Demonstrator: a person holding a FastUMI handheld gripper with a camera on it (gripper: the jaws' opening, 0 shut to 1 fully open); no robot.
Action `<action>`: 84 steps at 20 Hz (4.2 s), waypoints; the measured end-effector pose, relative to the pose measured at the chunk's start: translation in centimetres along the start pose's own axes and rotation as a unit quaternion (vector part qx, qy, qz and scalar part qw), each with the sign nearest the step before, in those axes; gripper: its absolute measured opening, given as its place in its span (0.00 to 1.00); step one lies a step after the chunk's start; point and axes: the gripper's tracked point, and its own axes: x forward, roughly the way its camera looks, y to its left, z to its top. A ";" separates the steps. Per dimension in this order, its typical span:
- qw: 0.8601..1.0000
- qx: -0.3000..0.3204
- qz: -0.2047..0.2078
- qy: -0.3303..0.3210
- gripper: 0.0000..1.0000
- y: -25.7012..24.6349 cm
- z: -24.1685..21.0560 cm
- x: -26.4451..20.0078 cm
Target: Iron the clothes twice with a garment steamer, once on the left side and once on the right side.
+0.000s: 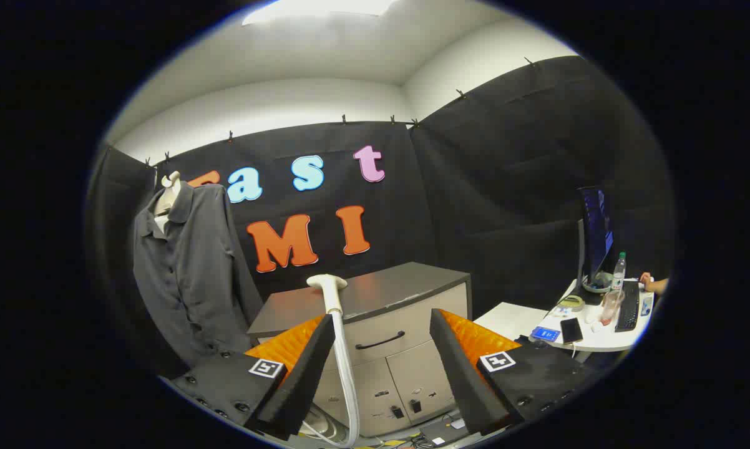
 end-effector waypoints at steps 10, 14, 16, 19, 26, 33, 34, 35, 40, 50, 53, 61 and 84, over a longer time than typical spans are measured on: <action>0.999 -0.028 0.006 -0.040 0.98 -3.1 2.1 -0.9; 0.998 -0.055 0.004 0.000 0.98 -4.3 -0.5 0.7; 0.998 -0.064 0.014 0.007 0.98 -3.8 -0.1 1.0; 0.996 -0.083 0.014 0.005 0.98 -3.8 1.0 1.6; 0.994 -0.099 0.043 0.000 0.98 -2.0 2.1 2.7; 0.993 -0.076 0.090 -0.001 0.98 1.5 3.3 3.7; 0.994 -0.070 0.088 0.002 0.98 1.6 3.2 3.8; 0.994 -0.068 0.083 0.003 0.98 1.5 3.3 4.0; 0.994 -0.058 0.092 0.016 0.98 4.2 4.2 5.0; 0.989 -0.052 0.131 0.034 0.99 6.8 6.2 11.8; 0.988 -0.091 0.110 0.050 0.99 5.0 3.8 16.1; 0.975 -0.070 0.131 0.163 0.98 6.5 -5.5 26.6; 0.942 0.058 0.109 0.311 0.73 10.8 -12.8 38.2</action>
